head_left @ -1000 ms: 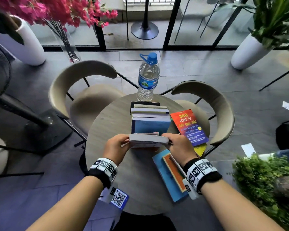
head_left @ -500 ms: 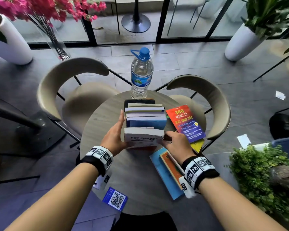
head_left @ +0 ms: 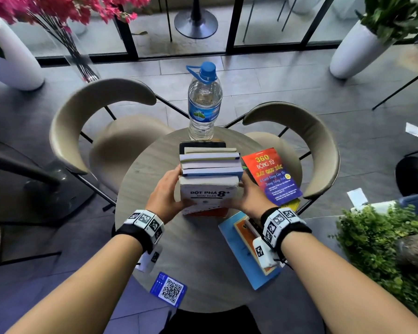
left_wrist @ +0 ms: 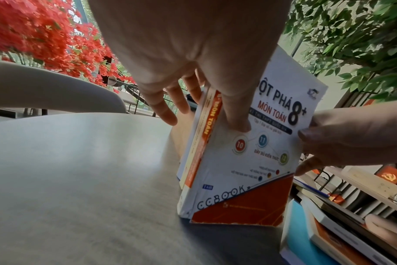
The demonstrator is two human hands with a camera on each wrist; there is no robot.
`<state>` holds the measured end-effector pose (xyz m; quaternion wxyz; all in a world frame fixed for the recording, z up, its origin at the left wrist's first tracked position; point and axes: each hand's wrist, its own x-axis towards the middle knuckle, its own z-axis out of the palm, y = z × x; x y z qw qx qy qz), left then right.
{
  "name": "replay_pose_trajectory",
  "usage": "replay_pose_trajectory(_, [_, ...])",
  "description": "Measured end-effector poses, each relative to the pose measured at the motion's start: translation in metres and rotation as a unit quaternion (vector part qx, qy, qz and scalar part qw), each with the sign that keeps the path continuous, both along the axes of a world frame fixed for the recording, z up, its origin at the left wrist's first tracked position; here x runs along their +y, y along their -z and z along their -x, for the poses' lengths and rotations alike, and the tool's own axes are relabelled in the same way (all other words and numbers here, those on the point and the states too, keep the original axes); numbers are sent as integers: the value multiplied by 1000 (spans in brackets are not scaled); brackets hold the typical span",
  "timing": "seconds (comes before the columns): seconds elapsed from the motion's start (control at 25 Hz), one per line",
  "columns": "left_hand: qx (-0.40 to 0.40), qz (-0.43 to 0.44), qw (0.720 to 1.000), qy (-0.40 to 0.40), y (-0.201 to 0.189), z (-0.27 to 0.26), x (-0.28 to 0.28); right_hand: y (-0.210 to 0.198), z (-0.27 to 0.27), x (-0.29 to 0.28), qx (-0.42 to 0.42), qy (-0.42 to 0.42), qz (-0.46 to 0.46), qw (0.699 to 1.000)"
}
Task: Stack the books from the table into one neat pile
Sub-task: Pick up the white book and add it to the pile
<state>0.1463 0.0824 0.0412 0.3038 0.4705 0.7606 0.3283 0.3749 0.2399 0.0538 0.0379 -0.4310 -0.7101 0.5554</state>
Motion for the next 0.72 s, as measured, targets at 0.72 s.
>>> replay_pose_trajectory(0.72, [-83, -20, 993, -78, 2, -21, -8, 4, 3, -6, 16, -1, -93, 996])
